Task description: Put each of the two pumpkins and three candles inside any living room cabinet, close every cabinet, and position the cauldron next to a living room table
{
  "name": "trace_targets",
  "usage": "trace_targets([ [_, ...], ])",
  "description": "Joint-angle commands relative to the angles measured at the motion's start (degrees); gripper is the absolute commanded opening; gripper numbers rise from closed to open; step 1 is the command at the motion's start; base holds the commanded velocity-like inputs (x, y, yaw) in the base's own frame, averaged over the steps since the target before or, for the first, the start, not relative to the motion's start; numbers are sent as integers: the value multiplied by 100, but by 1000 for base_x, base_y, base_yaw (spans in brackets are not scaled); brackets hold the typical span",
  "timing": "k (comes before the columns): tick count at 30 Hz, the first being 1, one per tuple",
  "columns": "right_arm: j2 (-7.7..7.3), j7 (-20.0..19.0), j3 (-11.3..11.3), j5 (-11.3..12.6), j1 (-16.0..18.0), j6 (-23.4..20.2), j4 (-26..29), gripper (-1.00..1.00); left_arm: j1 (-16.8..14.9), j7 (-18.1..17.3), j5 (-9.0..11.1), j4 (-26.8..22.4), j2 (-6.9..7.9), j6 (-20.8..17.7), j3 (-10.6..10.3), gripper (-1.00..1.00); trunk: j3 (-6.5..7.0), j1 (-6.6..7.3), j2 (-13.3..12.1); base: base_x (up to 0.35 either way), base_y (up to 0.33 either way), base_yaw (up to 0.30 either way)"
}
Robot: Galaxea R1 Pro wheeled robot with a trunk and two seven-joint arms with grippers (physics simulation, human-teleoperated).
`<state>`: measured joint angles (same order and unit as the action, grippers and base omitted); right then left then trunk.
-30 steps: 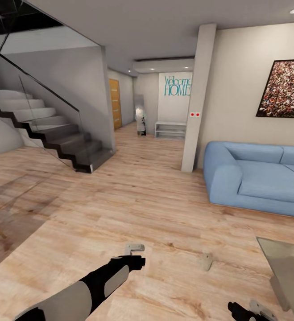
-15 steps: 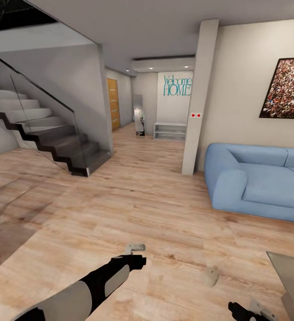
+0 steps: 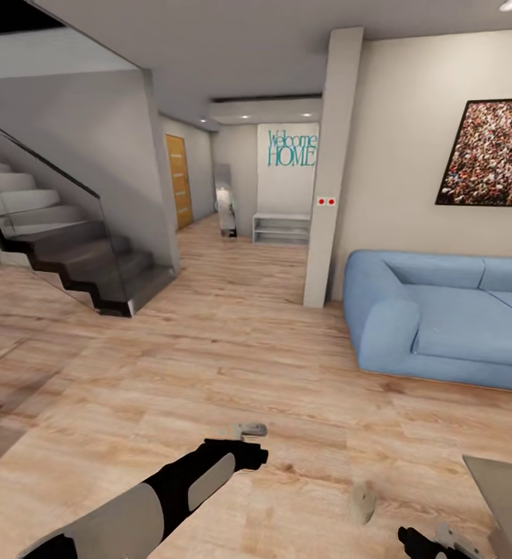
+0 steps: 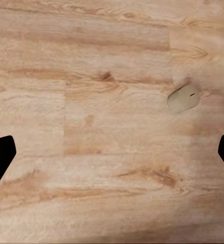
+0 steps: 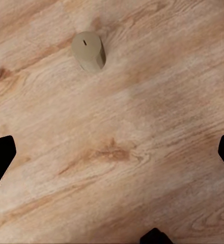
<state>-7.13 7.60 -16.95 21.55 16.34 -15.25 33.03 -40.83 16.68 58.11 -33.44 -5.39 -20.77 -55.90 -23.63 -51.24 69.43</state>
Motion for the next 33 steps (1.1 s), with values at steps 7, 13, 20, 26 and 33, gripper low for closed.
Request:
trace_targets([
  [7, -9, 24, 20, 24, 1, -16, 18, 100, -274, 644, 82, -1132, 6, -1350, -22, 100, -24, -4, 4, 304, -119, -269],
  [13, -5, 25, 42, -6, 1, 22, 25, 100, -357, 916, 98, -1290, 11, -1747, -11, 100, -39, -4, 4, 303, -107, -195],
  [20, 10, 24, 69, -18, 1, 30, 25, 100, -373, 1001, 108, -1309, 14, -2119, 10, 100, -40, -4, 4, 309, -37, -17],
  [26, 24, 24, 83, -19, 1, 32, 21, 100, -373, 1003, 103, -1310, 19, -2206, 9, 100, -40, -4, 4, 292, -92, -1],
  [33, 26, 25, 100, -19, 1, 28, 19, 100, -374, 1004, 97, -1333, 20, -2234, 9, 100, -40, -4, 4, 176, -126, 0],
])
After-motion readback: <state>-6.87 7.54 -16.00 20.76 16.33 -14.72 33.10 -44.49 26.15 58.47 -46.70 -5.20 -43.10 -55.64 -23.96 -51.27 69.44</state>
